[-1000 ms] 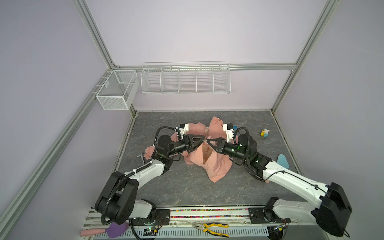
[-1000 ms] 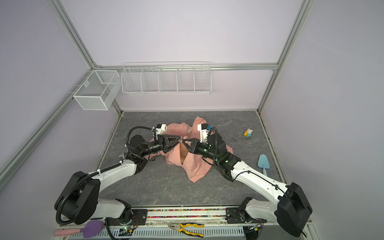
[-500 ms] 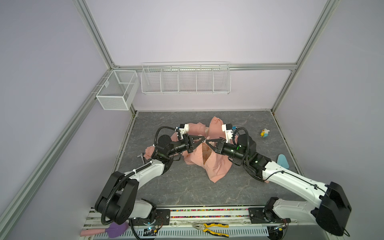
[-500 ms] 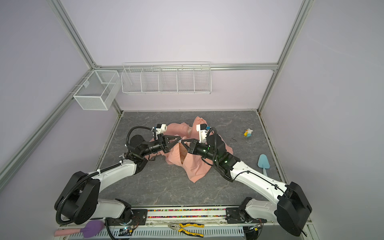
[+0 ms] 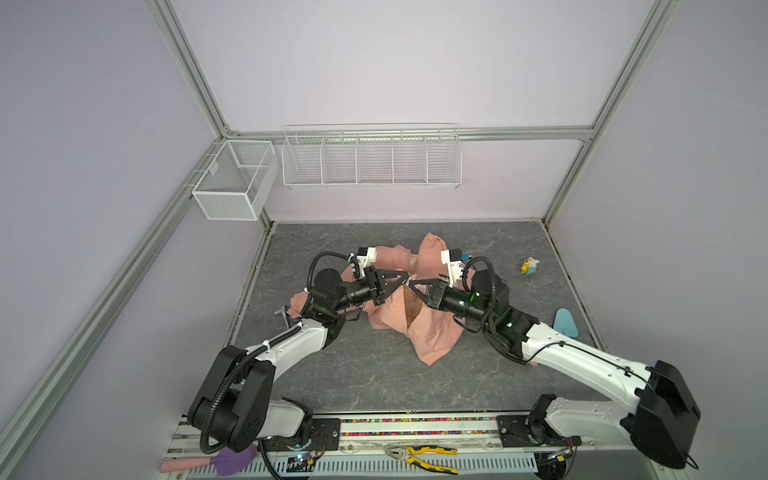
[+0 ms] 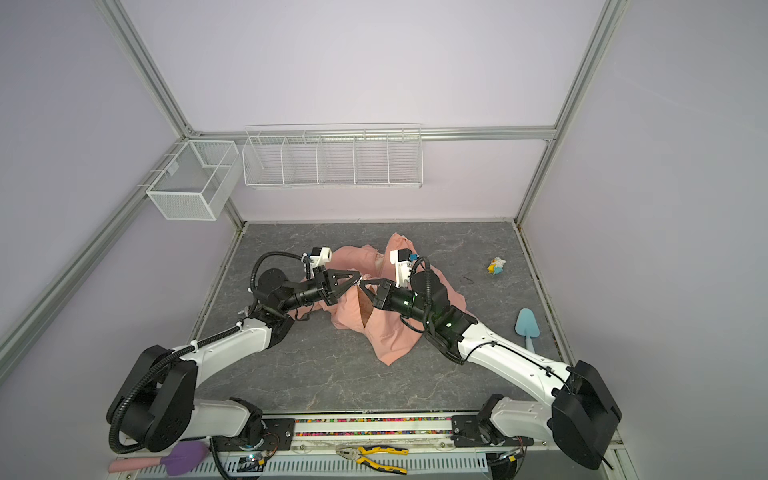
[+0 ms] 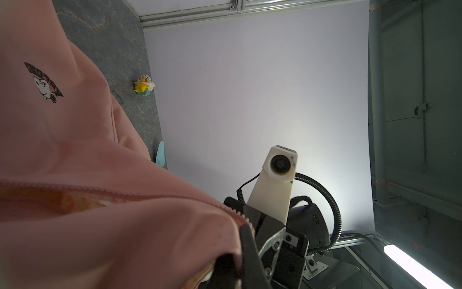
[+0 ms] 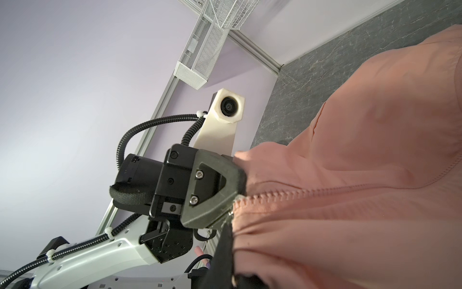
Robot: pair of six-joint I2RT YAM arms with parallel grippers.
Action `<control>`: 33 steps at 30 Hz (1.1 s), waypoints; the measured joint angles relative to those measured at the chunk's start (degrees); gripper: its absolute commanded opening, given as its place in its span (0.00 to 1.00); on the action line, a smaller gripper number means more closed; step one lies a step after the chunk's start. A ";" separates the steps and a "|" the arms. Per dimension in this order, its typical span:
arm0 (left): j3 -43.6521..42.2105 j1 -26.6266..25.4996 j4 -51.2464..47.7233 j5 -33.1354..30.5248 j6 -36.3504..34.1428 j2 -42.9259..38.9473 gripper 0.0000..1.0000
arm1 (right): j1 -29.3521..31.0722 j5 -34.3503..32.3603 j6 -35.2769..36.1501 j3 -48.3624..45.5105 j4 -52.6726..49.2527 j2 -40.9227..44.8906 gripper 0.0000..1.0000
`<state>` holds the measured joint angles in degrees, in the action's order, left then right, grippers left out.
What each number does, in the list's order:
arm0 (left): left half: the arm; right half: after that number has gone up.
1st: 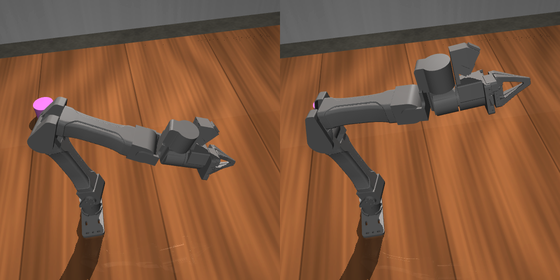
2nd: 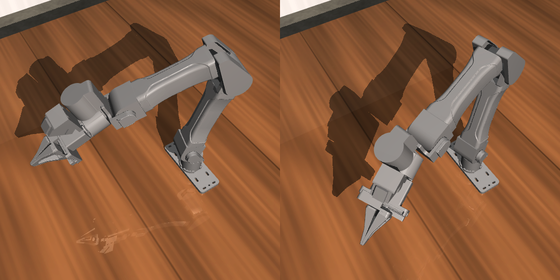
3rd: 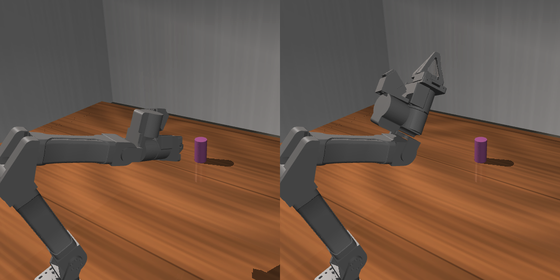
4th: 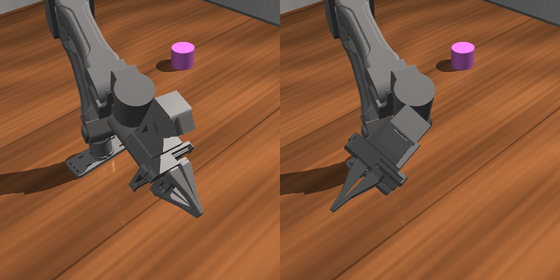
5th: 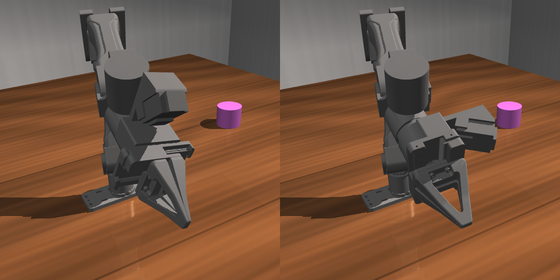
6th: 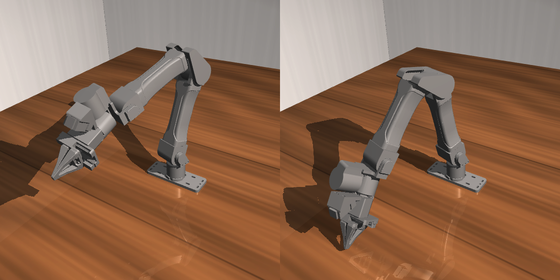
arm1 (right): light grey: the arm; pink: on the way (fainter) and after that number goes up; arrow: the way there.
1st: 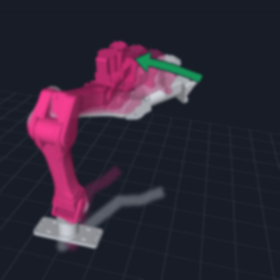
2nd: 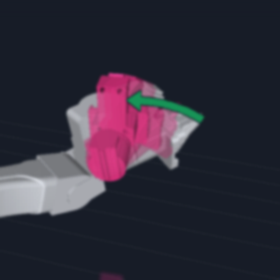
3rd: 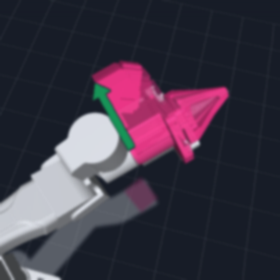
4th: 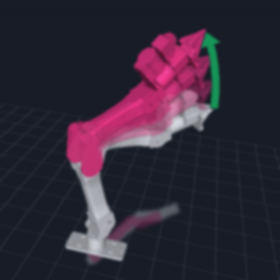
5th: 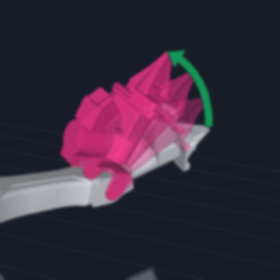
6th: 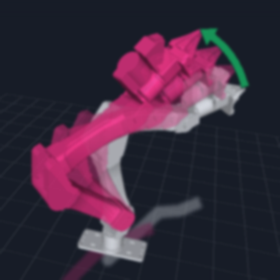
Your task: Zip up the jacket
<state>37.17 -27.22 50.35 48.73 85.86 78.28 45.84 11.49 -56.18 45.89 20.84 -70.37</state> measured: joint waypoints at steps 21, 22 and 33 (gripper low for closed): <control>0.02 1.60 -3.96 0.98 -1.03 -1.90 0.00 | 2.08 -2.49 -2.27 -1.99 7.91 -3.43 0.06; 0.02 1.73 -4.02 0.94 -1.03 -1.90 0.00 | 2.19 -2.71 -2.40 -1.99 8.35 -3.74 0.06; 0.02 2.19 -3.98 0.22 -1.05 -1.90 0.00 | 2.82 -3.80 -4.46 -1.99 11.87 -5.66 0.06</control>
<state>37.19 -25.04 46.37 48.95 84.82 76.38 48.66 7.68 -60.64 43.90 32.71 -76.03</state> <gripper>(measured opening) 0.047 0.065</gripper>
